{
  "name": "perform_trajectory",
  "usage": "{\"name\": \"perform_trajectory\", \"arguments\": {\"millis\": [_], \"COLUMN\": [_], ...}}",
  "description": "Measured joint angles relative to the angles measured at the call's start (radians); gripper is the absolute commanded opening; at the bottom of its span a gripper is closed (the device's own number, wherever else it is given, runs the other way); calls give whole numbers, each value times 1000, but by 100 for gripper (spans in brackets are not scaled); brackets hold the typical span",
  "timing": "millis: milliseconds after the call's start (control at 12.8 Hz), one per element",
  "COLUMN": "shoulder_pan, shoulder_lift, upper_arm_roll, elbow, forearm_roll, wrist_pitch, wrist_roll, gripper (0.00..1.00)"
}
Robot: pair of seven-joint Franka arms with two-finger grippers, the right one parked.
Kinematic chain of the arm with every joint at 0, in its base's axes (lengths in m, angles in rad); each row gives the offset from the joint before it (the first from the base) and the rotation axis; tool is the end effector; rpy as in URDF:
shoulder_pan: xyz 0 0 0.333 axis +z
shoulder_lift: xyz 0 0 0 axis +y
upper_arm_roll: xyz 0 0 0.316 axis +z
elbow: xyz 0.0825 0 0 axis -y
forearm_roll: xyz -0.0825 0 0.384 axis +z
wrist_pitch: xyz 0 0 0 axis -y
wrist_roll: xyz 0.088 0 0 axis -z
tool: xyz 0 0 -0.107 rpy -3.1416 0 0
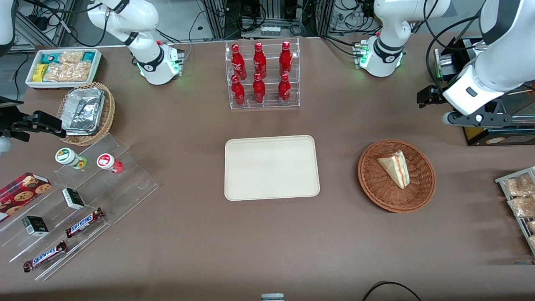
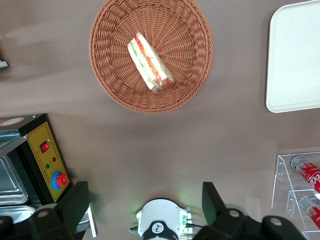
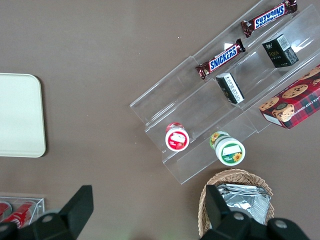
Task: Place sandwich from basket to tray
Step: 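Move the left gripper over the wicker basket toward the sandwich, then lower the left gripper and close it on the wrapped sandwich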
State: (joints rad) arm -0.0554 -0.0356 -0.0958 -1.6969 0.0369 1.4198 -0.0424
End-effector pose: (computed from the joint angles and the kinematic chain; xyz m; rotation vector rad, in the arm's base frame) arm 0.5156 -0.0749 0.5743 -3.0523 0.1638 0.3634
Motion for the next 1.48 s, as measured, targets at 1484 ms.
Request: {"name": "perform_trajectory", "arguments": {"millis": [1484], "shoulder_pan": [30], "shoulder_lift": [193], "upper_arm_roll": [19], "elbow": [-407], "forearm_roll": [5], "wrist_pitch": [774], "wrist_roll": [-585], "gripper": [100]}}
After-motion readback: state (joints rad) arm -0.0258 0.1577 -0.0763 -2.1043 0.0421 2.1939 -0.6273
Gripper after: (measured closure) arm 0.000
